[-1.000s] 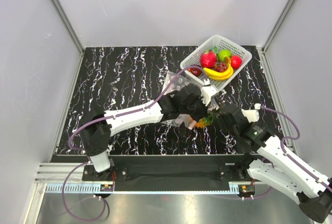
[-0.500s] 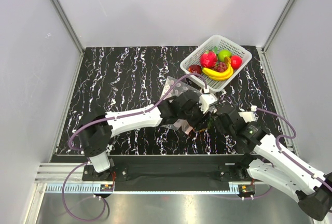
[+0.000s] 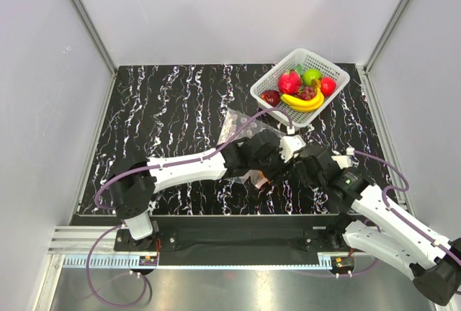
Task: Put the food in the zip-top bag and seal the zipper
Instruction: Place the fake fruit in the zipper food storage bag, then adjust the zipper food storage bag at the center of the board.
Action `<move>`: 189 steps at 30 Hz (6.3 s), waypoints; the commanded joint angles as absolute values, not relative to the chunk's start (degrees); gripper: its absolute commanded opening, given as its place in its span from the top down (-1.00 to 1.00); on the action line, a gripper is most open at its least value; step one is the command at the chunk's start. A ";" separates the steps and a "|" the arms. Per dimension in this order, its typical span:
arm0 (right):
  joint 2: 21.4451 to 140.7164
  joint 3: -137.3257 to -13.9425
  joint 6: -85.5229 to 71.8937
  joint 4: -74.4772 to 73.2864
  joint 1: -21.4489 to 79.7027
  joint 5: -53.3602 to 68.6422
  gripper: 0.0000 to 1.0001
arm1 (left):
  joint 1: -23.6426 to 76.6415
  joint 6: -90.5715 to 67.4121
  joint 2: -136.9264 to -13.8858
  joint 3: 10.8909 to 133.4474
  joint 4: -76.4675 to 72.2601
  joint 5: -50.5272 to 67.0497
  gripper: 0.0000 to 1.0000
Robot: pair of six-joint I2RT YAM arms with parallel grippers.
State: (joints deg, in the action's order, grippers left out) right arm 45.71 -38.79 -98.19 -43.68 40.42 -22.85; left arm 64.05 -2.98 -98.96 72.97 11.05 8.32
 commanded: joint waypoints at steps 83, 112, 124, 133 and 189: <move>51.33 -30.94 -49.14 22.06 23.02 25.93 0.38 | 31.55 -43.24 -65.30 63.72 -2.45 36.30 1.00; 48.16 -33.57 -43.42 15.91 27.51 19.51 0.32 | 31.02 -45.96 -65.92 62.93 -4.47 37.35 1.00; 47.02 -34.54 -41.84 13.63 28.30 17.67 0.31 | 30.94 -46.05 -66.18 62.31 -4.92 37.35 1.00; 50.36 -36.65 -40.87 13.19 30.14 15.66 0.27 | 30.94 -48.34 -67.32 61.44 -8.00 39.46 1.00; 47.19 -40.61 -38.14 -17.67 32.78 -4.83 0.00 | 34.45 -92.36 -117.14 55.28 -92.18 50.18 1.00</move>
State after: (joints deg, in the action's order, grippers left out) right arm 44.49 -38.00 -38.83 -16.10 32.32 -1.43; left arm 34.22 -84.29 -112.18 51.94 -69.04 47.48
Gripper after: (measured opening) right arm 0.494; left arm 0.034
